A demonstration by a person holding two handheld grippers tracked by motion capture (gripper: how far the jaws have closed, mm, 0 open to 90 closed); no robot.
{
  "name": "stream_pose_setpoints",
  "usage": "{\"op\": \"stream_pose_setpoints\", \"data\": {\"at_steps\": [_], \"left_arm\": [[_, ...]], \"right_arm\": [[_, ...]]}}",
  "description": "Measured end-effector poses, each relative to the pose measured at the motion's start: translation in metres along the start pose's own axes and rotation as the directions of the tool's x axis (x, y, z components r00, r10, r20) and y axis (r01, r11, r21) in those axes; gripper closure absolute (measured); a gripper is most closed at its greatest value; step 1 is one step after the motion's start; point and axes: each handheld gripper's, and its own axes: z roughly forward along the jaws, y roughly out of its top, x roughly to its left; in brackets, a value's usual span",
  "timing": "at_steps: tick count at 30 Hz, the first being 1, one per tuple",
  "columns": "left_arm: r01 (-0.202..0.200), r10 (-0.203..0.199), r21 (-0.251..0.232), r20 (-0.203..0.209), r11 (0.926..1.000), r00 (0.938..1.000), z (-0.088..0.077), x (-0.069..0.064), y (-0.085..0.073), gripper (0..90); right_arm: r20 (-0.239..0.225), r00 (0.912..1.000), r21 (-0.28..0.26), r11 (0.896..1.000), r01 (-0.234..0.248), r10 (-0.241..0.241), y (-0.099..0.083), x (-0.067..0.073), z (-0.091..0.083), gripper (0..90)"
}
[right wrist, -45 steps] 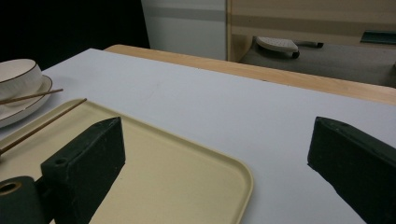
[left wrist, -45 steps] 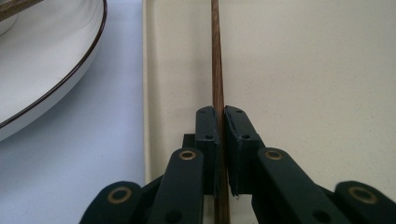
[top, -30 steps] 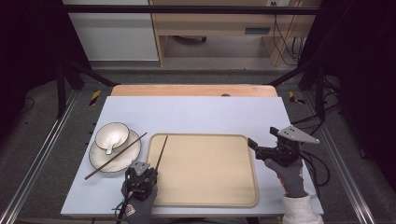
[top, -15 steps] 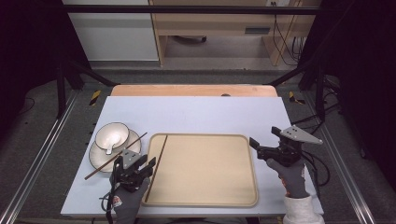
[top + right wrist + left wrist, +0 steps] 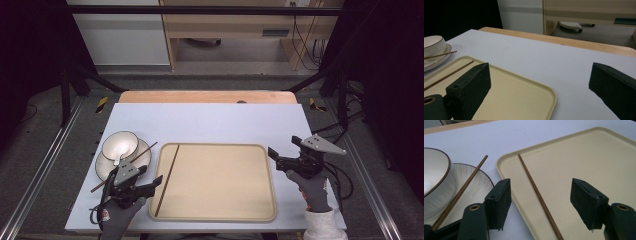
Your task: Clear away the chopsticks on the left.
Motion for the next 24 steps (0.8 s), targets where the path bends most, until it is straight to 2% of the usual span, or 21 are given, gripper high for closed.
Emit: {"op": "stream_pose_setpoints", "data": {"at_steps": [1,4,6,7,11,15,24], "left_arm": [[0.001,-0.001,0.003,0.010,1.0000,1.0000,-0.001,0.002,-0.002,32.8],[-0.017,0.017,0.005,0.000,0.9998,0.9998,-0.008,0.009,-0.006,31.5],[-0.013,0.013,0.001,0.002,0.9999,0.9999,-0.013,0.017,-0.009,30.5],[0.002,-0.002,-0.011,0.010,0.9999,0.9999,-0.017,0.021,-0.011,30.3],[-0.003,0.003,-0.013,0.005,0.9999,1.0000,-0.026,0.033,-0.017,29.8],[-0.011,0.011,0.009,0.001,0.9999,0.9999,-0.034,0.044,-0.022,29.7],[-0.012,0.015,0.059,-0.046,0.9982,0.9988,-0.037,0.059,-0.029,29.5]], "right_arm": [[0.001,1.0000,0.003,1.000,0.003,-0.003,0.000,0.000,0.000,4.1],[0.002,1.0000,0.006,1.000,0.003,-0.003,-0.001,0.001,0.001,4.1],[0.000,1.0000,0.005,1.000,0.002,-0.002,-0.001,0.001,0.001,4.1],[0.003,1.0000,0.006,1.000,0.004,-0.004,-0.001,0.001,0.001,4.1],[0.001,1.0000,0.010,1.000,0.005,-0.005,-0.001,0.001,0.001,4.1],[0.002,1.0000,0.015,1.000,0.010,-0.010,-0.002,0.001,0.001,4.1],[0.002,1.0000,0.022,1.000,0.009,-0.010,-0.003,0.002,0.004,4.1]]}}
